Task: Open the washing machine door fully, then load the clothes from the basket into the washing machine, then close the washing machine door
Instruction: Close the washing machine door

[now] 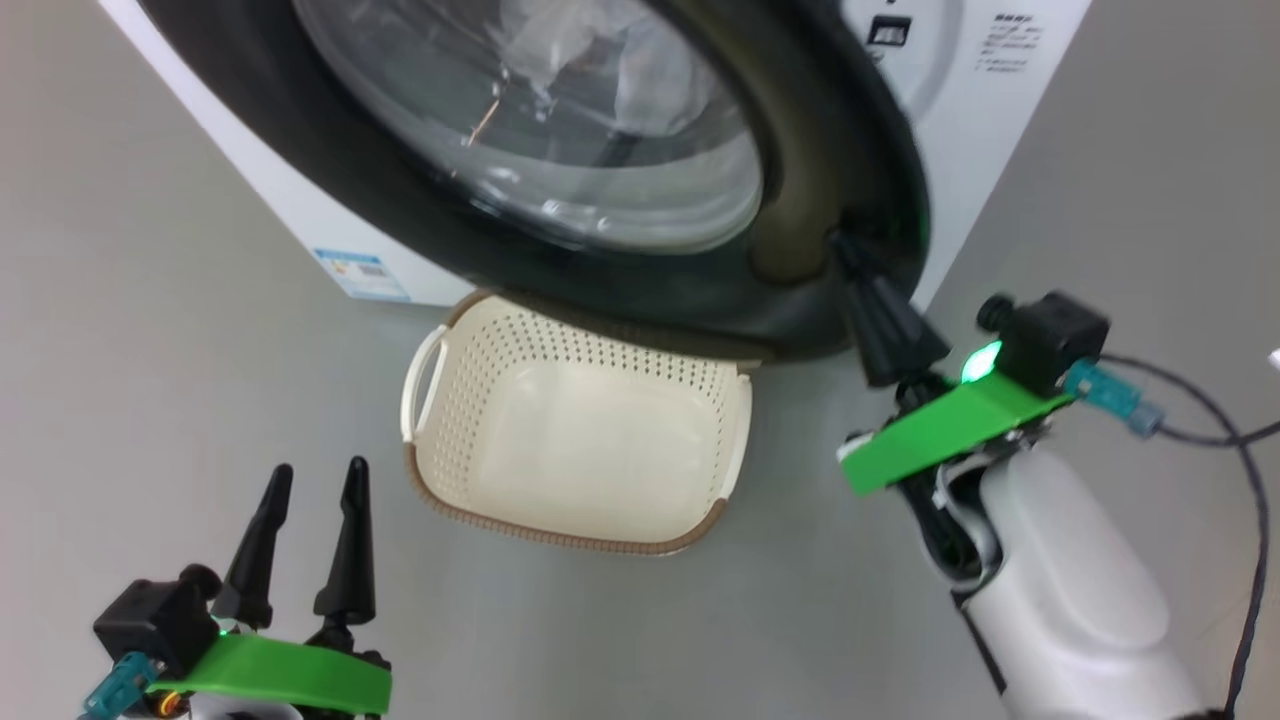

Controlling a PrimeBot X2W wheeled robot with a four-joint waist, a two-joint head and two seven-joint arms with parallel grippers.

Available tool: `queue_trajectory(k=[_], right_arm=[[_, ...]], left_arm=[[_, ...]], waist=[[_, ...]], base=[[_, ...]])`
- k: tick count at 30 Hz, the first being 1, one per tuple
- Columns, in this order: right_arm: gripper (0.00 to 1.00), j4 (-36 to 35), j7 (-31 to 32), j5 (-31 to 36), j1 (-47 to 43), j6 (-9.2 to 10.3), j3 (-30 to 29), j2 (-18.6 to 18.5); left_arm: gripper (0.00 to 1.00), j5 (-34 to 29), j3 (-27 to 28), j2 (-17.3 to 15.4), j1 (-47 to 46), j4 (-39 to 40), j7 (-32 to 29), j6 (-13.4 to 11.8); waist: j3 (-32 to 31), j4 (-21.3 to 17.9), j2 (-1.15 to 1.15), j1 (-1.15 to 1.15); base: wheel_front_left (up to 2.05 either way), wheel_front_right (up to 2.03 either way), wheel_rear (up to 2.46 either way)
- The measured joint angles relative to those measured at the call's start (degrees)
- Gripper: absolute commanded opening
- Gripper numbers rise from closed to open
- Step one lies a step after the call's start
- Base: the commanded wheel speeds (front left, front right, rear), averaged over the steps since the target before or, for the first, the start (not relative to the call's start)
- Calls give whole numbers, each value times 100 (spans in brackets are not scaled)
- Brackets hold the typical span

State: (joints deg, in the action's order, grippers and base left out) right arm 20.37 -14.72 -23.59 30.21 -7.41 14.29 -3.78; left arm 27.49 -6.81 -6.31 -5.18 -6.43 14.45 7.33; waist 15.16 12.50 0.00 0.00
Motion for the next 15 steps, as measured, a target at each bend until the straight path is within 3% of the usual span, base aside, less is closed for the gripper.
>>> queue_trajectory(k=[15], right_arm=[[0, 481, -1, 187, 1260, 0, -1036, -96]], left_arm=[[100, 116, -182, 85, -465, 57, 18, 0]], waist=[[597, 340, 0, 0]], base=[[0, 0, 0]])
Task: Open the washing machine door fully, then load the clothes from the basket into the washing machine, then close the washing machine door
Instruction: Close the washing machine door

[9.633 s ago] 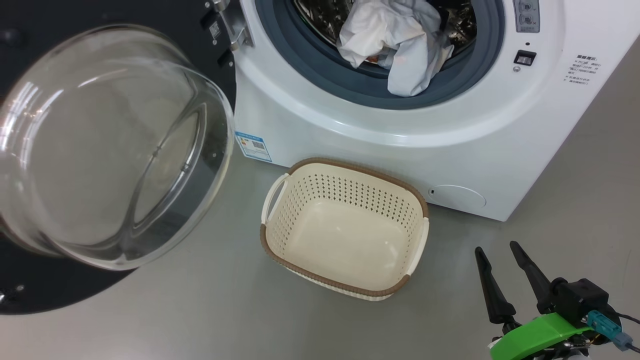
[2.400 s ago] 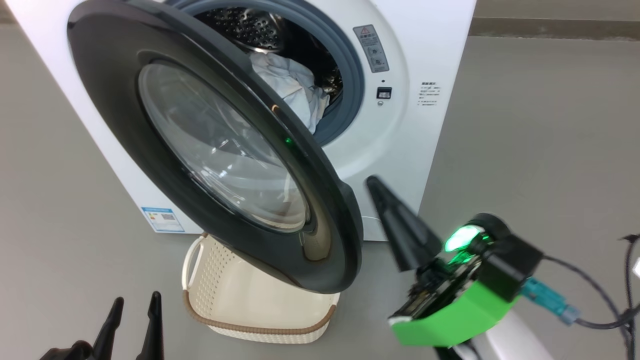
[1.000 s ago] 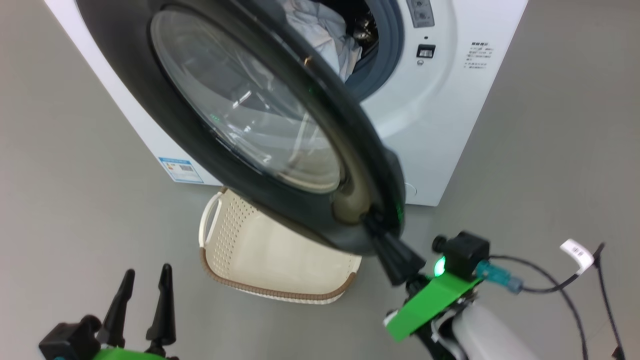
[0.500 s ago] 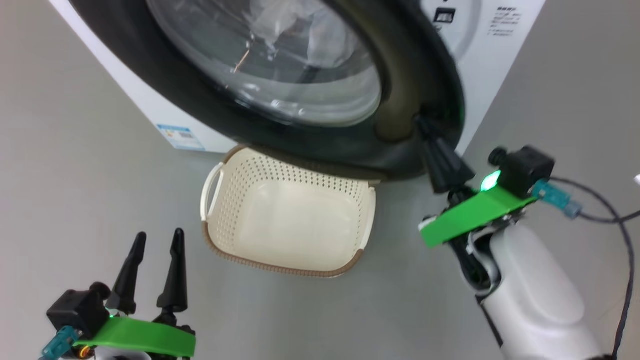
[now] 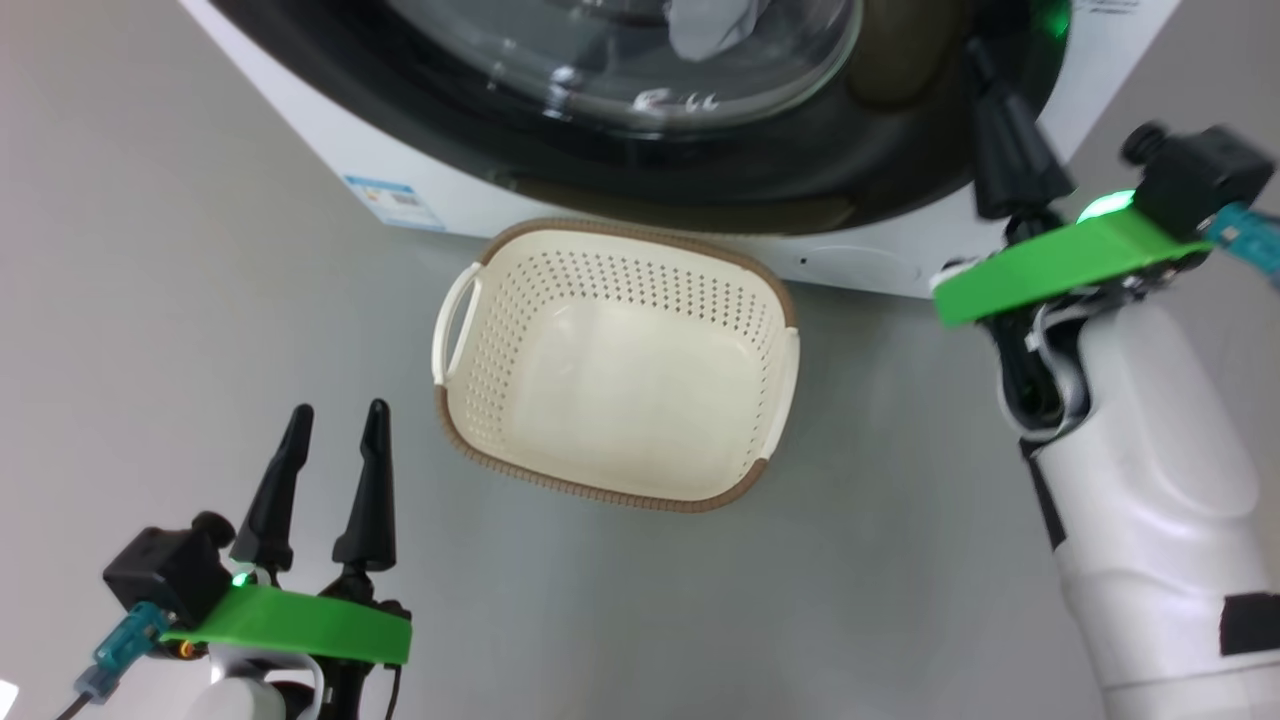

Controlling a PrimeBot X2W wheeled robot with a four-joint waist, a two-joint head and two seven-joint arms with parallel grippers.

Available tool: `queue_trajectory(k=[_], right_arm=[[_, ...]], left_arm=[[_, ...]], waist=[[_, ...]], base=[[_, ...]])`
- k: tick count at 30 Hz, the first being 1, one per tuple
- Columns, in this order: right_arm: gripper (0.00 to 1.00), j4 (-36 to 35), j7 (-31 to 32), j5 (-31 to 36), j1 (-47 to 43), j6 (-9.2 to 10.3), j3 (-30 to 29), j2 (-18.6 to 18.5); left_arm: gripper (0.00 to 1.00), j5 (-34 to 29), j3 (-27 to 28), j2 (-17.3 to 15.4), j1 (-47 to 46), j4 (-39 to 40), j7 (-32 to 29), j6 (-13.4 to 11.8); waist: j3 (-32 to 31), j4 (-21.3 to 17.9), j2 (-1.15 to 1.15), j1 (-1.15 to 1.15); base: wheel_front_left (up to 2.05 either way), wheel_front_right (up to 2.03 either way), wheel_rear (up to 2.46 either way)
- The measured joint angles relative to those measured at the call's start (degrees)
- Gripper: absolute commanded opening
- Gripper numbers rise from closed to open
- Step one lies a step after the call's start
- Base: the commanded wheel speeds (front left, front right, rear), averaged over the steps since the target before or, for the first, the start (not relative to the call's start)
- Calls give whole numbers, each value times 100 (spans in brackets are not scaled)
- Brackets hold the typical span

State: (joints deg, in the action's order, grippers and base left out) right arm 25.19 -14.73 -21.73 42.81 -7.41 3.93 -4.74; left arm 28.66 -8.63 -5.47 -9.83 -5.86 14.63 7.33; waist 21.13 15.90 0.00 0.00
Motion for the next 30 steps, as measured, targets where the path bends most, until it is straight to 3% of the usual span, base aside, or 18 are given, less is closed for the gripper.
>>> queue_trajectory(k=[12, 23, 27, 28, 29, 30], right_arm=[[0, 167, 0, 123, 553, -58, -464, 87], [0, 162, 0, 198, 474, -43, -171, 56], [51, 172, 0, 198, 93, -41, -101, 53], [87, 172, 0, 198, -3, -41, -97, 54], [100, 171, 0, 198, -99, -41, -96, 55], [100, 171, 0, 198, -199, -41, -86, 54]], left_arm=[[100, 2, -62, 57, -221, 60, 0, 0], [100, 9, -38, 36, -225, -67, 0, 0], [100, -3, 26, -20, -221, -201, 1, 0], [100, -7, 49, -35, -219, -235, 0, 0], [100, -11, 78, -48, -213, -271, 0, 0], [100, -23, 98, -69, -204, -313, 0, 0]], waist=[[334, 207, 0, 0], [217, 120, 0, 0], [82, 52, 0, 0], [45, 31, 0, 0], [7, 9, 0, 0], [-33, -15, 0, 0]], base=[[0, 0, 0], [0, 0, 0], [0, 0, 0], [0, 0, 0], [0, 0, 0], [0, 0, 0]])
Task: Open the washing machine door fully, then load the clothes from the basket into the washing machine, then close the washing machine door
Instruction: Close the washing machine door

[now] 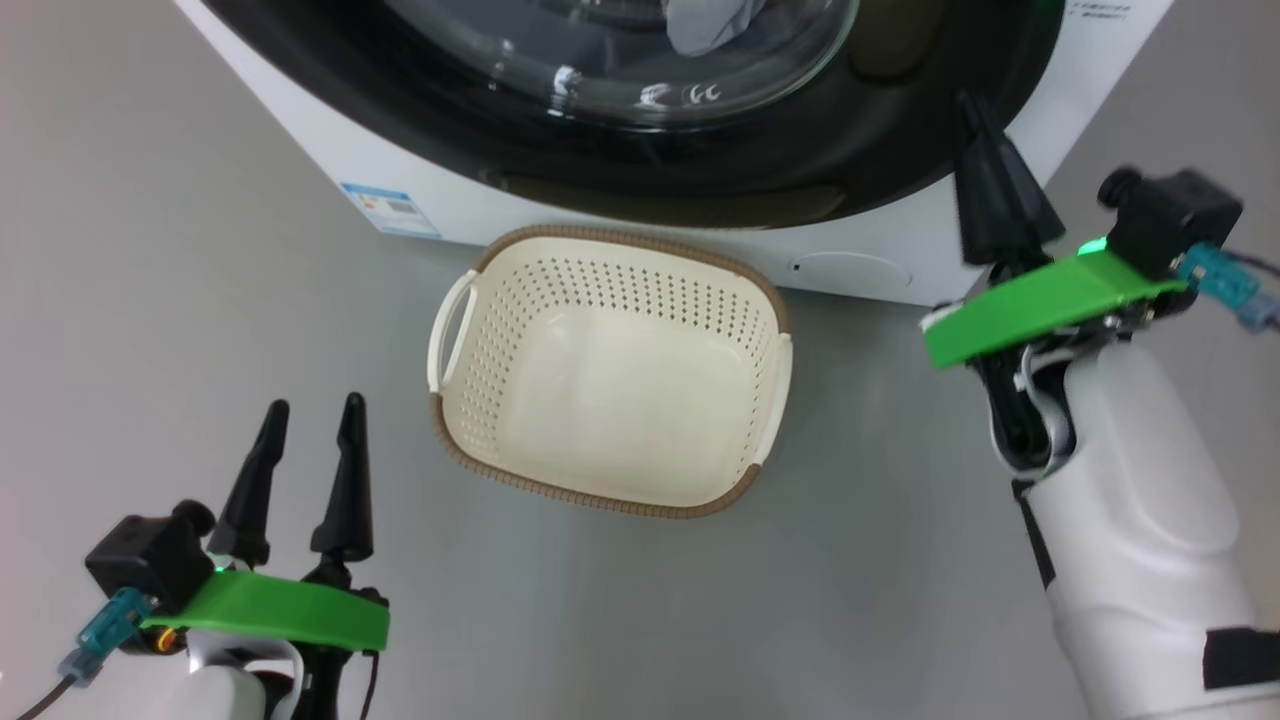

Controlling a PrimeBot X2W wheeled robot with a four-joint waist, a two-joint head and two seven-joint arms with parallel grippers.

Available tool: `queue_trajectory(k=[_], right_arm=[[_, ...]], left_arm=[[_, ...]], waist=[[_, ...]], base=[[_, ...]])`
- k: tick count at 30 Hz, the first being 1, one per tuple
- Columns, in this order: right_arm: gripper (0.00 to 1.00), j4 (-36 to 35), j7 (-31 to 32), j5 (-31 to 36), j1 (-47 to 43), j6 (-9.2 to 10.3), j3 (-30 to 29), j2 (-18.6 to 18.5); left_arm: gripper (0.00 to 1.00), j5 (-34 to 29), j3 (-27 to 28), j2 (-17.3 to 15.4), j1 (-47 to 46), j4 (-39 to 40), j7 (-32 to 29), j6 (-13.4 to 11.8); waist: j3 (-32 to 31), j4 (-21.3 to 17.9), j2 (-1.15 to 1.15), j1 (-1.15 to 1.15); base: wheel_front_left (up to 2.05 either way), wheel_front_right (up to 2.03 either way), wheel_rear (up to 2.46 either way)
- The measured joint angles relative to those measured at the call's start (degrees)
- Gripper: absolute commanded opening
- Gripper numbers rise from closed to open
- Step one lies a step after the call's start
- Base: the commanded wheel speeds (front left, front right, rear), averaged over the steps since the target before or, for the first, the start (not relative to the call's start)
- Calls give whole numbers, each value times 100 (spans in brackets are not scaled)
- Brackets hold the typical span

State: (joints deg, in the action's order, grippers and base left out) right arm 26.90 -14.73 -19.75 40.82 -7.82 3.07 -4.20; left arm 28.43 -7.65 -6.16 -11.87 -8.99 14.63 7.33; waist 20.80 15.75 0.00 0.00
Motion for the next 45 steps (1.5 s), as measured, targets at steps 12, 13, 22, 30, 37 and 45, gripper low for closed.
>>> queue_trajectory(k=[12, 13, 22, 30, 37, 45], right_arm=[[100, 67, 0, 21, -1094, 0, 141, 14], [100, 68, 0, 23, -1173, 0, 145, 8], [100, 53, 0, 27, -1856, 0, 35, -75], [100, -19, 0, 27, -2226, 0, -57, -143], [100, -94, 0, 26, -2568, 0, -201, -181], [100, -134, 1, 26, -2893, 0, -287, -255]], left_arm=[[100, -108, 96, -283, 146, -379, 0, 0], [100, -113, 104, -303, 149, -392, 0, 0], [100, -141, 163, -408, 425, -542, 0, 0], [100, -159, 235, -510, 609, -617, 0, 0], [100, -255, 313, -498, 831, -645, 0, 0], [100, -360, 409, -494, 975, -645, 0, 0]], waist=[[-483, -402, 0, 0], [-521, -442, 0, 0], [-873, -811, 0, 0], [-1112, -1098, 0, 0], [-1347, -1347, 0, 0], [-1560, -1551, 0, 0]], base=[[0, 0, 0], [0, 0, 0], [0, 0, 0], [0, 0, 0], [0, 0, 0], [0, 0, 0]])
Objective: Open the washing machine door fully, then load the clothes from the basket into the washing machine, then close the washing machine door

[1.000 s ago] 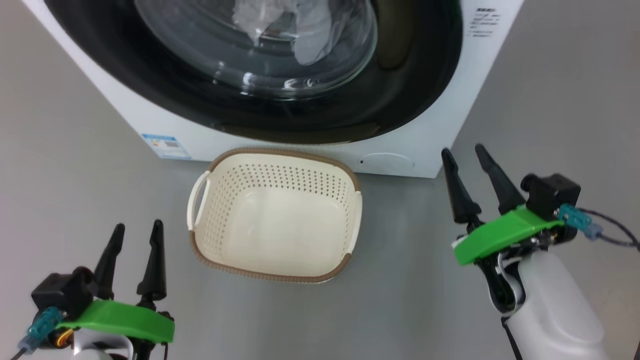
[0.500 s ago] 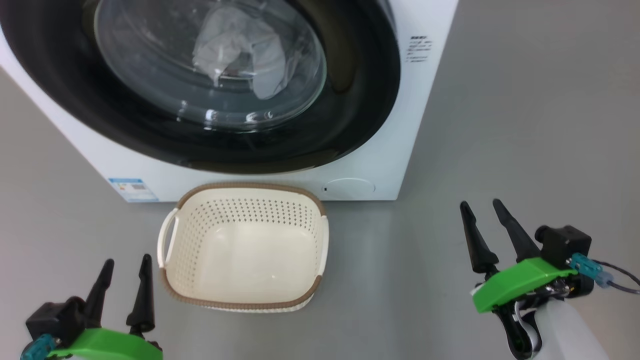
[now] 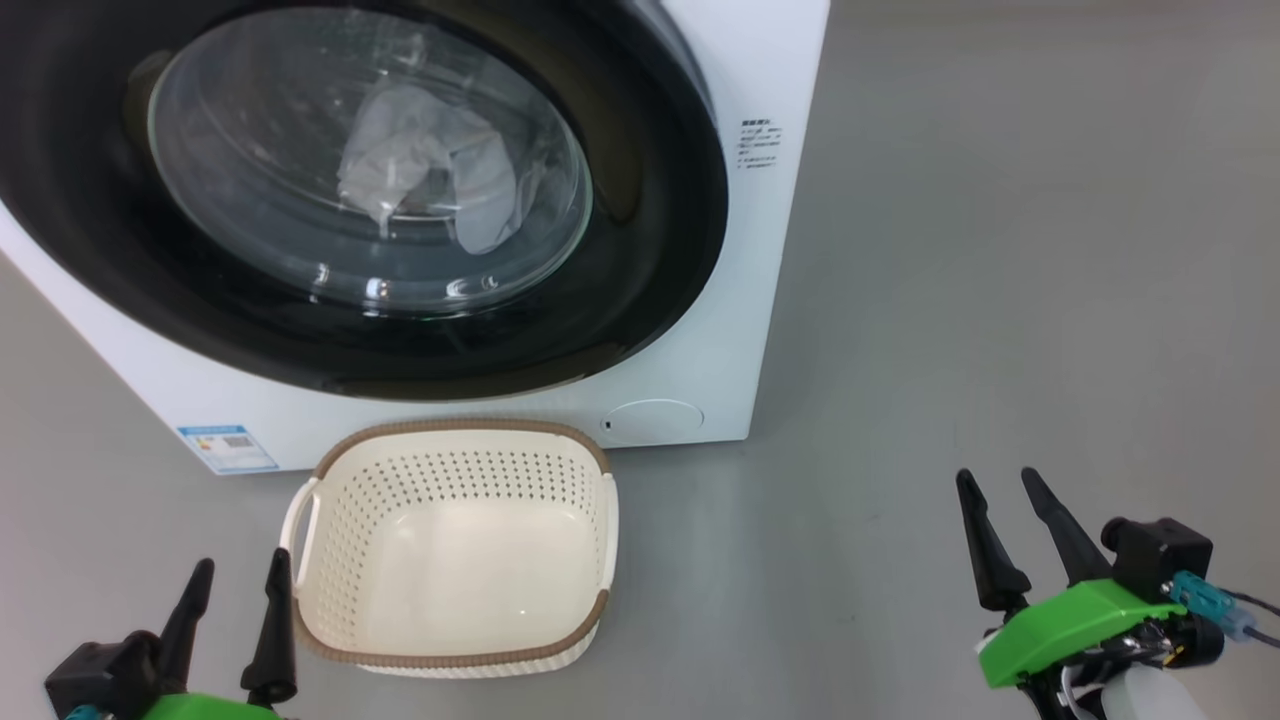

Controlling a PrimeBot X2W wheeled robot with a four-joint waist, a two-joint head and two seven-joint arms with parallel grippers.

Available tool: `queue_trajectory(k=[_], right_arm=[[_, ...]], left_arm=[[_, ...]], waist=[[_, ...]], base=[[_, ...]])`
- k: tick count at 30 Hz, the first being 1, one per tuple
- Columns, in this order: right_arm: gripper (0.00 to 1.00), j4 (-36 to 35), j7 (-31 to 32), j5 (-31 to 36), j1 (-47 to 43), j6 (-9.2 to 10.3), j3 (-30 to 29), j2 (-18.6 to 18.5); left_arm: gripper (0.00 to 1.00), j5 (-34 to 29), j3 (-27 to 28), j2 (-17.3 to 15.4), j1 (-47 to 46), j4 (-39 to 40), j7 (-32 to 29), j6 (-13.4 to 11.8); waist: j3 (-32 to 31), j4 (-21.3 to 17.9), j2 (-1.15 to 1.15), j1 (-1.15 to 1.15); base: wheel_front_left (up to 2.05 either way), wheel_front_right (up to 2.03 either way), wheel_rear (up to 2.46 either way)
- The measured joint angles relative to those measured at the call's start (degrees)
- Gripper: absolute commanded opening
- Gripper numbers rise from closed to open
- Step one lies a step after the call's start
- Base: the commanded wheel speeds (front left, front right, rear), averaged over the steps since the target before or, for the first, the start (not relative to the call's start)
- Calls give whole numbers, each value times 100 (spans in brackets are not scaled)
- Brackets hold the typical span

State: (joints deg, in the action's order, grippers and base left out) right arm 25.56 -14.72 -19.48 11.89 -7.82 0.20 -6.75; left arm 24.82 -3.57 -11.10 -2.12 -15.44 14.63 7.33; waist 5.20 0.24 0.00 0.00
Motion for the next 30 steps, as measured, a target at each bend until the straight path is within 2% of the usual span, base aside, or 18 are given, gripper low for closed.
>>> queue_trajectory(k=[30], right_arm=[[100, -121, 0, 115, -369, 0, -196, 18]], left_arm=[[100, -230, 236, 37, 122, -104, 0, 1]], waist=[[-89, -106, 0, 0]], base=[[0, 0, 0]])
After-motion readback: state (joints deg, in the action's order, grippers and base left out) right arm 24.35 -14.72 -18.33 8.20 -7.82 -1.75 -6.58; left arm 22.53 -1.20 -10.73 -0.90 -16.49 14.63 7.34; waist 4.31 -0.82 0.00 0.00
